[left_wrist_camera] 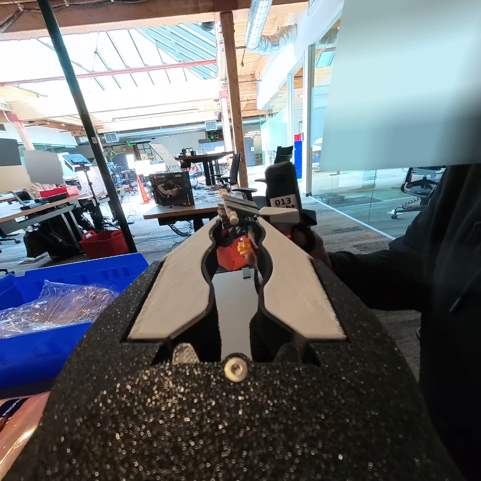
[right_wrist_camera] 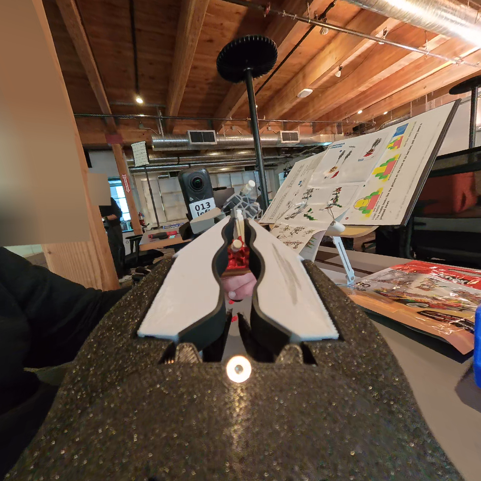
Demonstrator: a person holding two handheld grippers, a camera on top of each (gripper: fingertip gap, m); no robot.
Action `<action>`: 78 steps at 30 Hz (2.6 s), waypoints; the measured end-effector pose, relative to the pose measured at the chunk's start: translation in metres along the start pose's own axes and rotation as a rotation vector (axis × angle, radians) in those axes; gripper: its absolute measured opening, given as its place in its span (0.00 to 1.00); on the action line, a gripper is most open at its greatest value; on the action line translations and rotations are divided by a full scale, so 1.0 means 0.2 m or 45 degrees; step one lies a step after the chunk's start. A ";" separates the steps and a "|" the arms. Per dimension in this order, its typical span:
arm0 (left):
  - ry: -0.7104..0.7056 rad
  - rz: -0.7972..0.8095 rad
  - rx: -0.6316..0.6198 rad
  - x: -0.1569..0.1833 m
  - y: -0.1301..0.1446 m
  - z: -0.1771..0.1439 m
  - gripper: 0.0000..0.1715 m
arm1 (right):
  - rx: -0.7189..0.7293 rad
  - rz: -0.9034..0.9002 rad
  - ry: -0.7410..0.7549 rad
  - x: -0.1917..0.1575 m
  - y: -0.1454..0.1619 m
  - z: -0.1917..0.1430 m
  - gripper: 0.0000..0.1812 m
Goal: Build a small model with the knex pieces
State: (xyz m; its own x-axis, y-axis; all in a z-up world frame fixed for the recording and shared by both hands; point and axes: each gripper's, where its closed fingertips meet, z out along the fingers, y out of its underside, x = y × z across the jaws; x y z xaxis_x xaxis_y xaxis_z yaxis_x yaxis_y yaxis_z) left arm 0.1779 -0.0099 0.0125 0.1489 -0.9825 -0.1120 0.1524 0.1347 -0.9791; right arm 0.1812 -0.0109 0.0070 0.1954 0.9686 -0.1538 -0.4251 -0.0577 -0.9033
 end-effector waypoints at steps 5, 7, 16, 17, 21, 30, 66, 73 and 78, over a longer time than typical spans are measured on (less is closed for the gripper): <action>-0.035 -0.032 0.063 -0.02 -0.03 -0.01 0.01 | 0.076 -0.021 0.031 0.00 -0.04 -0.02 0.01; -0.051 -0.057 0.123 -0.05 -0.07 -0.04 0.00 | 0.139 -0.001 0.075 0.05 -0.08 -0.05 0.00; -0.083 -0.213 0.077 -0.12 0.00 -0.04 0.22 | 0.021 -0.121 0.054 0.04 -0.01 -0.04 0.00; -0.086 -0.256 0.067 -0.13 0.01 -0.04 0.24 | -0.023 -0.181 0.077 0.04 0.02 -0.04 0.00; -0.148 -0.304 -0.038 -0.17 0.13 -0.03 0.23 | -0.196 -0.213 0.118 0.10 0.12 -0.07 0.00; -0.376 -0.104 -0.604 -0.31 0.44 -0.17 0.20 | -0.800 -0.144 0.423 0.38 0.50 -0.22 0.18; -0.473 0.104 -0.686 -0.54 0.51 -0.29 0.22 | -0.457 0.390 0.596 0.77 0.51 0.07 0.08; -0.500 0.159 -0.510 -0.52 0.41 -0.22 0.14 | -0.391 0.418 0.546 0.70 0.48 0.10 0.09; -0.503 0.244 -0.508 -0.52 0.38 -0.22 0.13 | -0.395 0.261 0.582 0.69 0.43 0.07 0.15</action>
State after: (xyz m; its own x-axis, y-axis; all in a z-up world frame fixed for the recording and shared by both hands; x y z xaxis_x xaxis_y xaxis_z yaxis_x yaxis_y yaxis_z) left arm 0.1309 0.0964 -0.0581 0.5013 -0.8128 -0.2966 -0.2811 0.1711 -0.9443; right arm 0.1596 0.1208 -0.0872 0.5266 0.7318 -0.4326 -0.2295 -0.3677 -0.9012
